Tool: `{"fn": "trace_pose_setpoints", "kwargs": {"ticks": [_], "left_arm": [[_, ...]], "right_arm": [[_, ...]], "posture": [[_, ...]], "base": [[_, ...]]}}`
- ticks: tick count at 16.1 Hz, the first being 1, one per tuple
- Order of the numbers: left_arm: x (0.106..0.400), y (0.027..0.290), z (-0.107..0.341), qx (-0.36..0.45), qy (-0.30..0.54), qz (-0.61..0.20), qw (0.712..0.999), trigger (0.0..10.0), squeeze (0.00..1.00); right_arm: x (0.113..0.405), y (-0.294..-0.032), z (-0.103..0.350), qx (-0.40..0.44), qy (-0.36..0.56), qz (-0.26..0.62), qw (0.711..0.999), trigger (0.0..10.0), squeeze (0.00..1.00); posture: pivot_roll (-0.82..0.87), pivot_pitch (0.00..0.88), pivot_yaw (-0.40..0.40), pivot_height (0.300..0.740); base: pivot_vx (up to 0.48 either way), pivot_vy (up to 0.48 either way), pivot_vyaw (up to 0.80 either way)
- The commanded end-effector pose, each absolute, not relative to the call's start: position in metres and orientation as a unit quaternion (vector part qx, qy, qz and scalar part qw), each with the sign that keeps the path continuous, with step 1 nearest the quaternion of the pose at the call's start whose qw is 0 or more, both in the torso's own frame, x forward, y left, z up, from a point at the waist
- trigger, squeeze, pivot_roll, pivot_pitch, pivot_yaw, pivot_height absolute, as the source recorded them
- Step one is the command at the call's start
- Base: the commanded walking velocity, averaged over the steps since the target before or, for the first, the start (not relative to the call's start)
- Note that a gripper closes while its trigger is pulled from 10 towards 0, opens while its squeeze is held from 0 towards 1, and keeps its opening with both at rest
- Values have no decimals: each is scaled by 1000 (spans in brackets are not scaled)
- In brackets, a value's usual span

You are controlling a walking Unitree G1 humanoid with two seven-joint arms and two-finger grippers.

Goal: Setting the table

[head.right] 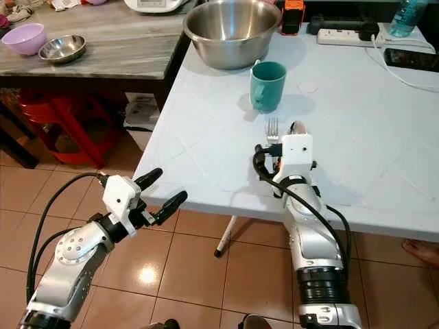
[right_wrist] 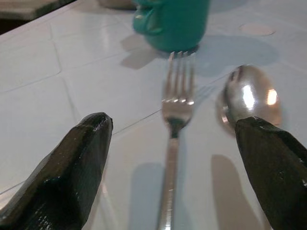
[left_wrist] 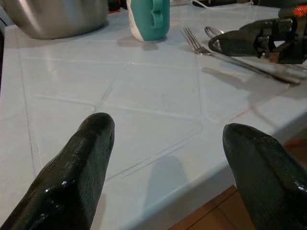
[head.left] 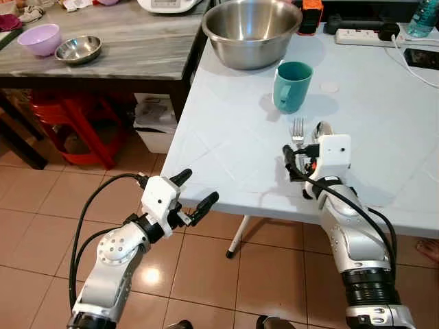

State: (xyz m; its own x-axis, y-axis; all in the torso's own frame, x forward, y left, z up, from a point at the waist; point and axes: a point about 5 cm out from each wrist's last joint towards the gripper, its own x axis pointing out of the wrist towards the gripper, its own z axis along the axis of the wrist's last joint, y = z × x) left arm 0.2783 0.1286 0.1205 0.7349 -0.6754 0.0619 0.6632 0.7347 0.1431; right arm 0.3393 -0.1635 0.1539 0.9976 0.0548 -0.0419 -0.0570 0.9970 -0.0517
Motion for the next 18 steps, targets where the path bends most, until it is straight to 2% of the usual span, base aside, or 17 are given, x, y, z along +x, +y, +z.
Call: {"fn": "trace_pose_setpoints", "kwargs": {"ticks": [1, 5, 9, 10, 12, 18], "left_arm": [[279, 130, 117, 79, -50, -377, 921, 10000, 0], [280, 127, 113, 96, -48, -420, 901, 10000, 0], [277, 125, 108, 100, -46, -437, 893, 10000, 0], [278, 124, 107, 100, -47, -438, 892, 10000, 0], [279, 123, 106, 103, -49, -441, 890, 10000, 0], [280, 125, 104, 105, -50, -439, 891, 10000, 0]], "right_arm": [[341, -158, 153, -22, 22, 35, 999, 10000, 0], [338, -162, 146, -17, 35, 21, 999, 10000, 0], [338, -166, 143, -7, 45, 15, 999, 10000, 0], [340, -164, 143, -8, 46, 22, 999, 6078, 0], [343, -156, 145, -8, 45, 38, 998, 0, 0], [351, -156, 141, 11, 63, 35, 997, 0, 0]], "posture": [[-145, 163, 81, 740], [-147, 165, 98, 740], [-154, 168, 101, 740], [-155, 168, 98, 740], [-154, 165, 96, 740], [-147, 161, 97, 740]], "base": [[0, 0, 0], [0, 0, 0], [0, 0, 0], [0, 0, 0], [0, 0, 0], [0, 0, 0]]}}
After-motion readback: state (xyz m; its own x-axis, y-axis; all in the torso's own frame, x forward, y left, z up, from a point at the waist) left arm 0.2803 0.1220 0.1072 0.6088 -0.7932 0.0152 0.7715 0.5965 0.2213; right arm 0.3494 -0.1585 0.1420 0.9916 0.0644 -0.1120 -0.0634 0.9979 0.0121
